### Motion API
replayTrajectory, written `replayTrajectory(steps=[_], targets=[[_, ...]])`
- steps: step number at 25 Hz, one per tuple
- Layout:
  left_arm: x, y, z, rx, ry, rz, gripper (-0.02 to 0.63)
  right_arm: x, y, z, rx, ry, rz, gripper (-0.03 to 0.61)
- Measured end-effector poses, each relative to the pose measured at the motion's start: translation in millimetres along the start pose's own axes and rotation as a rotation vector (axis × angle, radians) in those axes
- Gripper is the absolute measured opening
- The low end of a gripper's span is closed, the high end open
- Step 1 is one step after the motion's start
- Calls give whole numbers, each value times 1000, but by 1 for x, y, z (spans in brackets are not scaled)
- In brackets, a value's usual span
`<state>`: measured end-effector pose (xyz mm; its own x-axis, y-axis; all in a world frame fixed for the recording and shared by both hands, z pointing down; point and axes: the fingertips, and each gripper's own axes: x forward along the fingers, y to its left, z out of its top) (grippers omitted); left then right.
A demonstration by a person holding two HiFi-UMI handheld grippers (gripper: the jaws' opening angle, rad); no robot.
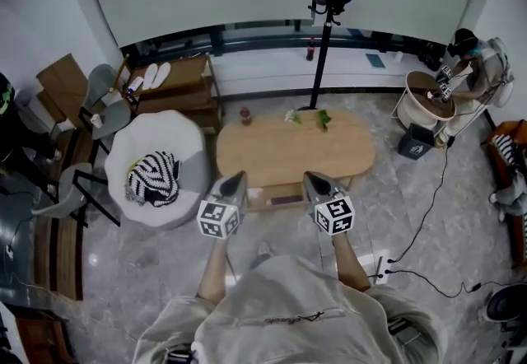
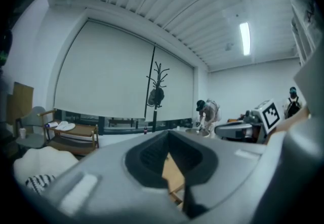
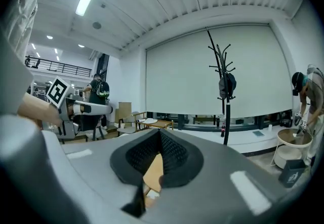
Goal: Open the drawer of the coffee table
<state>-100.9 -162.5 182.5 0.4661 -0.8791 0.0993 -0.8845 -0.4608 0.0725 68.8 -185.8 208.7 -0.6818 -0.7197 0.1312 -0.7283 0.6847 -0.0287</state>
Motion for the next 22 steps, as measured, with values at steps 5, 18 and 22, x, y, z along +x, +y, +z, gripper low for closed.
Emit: replayTrajectory(steps=[5,18,22], targets=[[-16,-19,5,-1,-14,18,2,-23,8,7,-16,-9,-1,5],[-22,-45,-14,-24,12,3,3,-50,14,-1,-26,5,14,5],[-19,-48,-11,-15,14,2,3,-51,12,6,-28,-11,17,5]])
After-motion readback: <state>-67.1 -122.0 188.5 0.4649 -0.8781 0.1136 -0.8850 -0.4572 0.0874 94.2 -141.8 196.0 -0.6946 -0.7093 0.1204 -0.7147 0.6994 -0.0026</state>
